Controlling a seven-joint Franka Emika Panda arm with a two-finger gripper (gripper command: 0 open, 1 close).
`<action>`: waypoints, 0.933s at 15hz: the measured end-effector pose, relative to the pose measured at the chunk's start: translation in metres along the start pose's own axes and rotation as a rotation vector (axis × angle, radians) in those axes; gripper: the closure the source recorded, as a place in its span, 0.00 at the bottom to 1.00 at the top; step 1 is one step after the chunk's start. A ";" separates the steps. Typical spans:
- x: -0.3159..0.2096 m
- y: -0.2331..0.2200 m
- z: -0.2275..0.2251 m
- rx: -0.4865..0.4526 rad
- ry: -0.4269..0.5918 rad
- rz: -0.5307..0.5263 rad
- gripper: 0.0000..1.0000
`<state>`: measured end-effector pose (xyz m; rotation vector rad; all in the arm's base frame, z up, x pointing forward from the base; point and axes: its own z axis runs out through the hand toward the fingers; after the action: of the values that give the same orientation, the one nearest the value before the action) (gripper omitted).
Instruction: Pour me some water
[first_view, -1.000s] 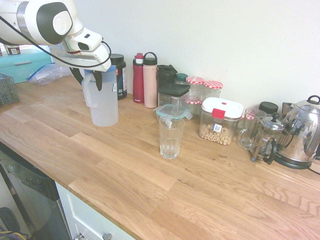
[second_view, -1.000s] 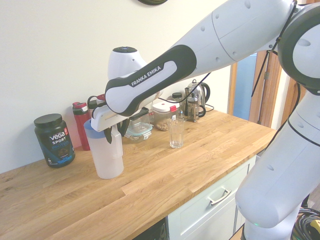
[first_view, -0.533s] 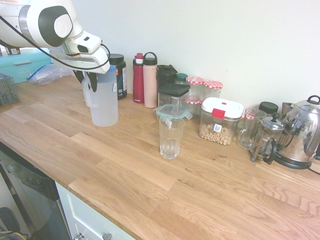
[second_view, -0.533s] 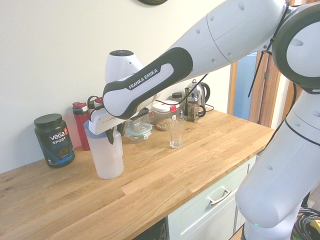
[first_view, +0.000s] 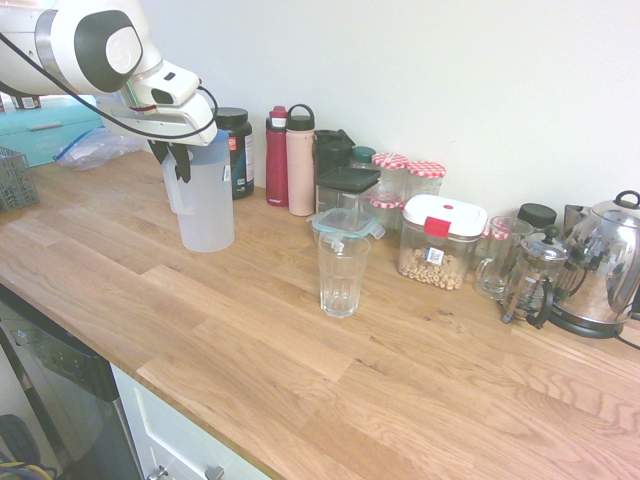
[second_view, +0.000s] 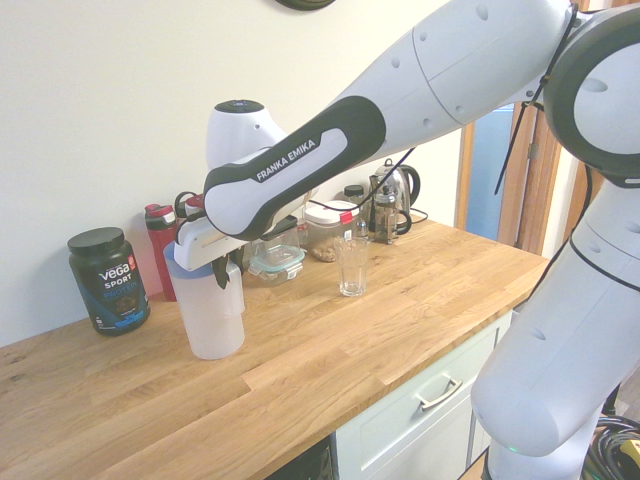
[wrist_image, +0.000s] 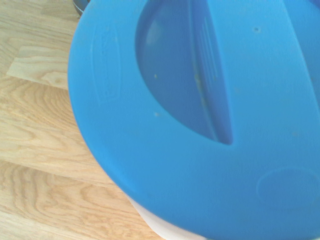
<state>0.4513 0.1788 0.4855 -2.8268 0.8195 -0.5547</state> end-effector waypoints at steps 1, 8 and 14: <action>0.002 0.001 -0.002 0.002 0.001 0.004 1.00; 0.047 0.056 -0.102 0.009 -0.018 -0.068 1.00; 0.145 0.174 -0.185 -0.015 -0.114 -0.255 1.00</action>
<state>0.4081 -0.0526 0.6592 -2.9637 0.4485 -0.4143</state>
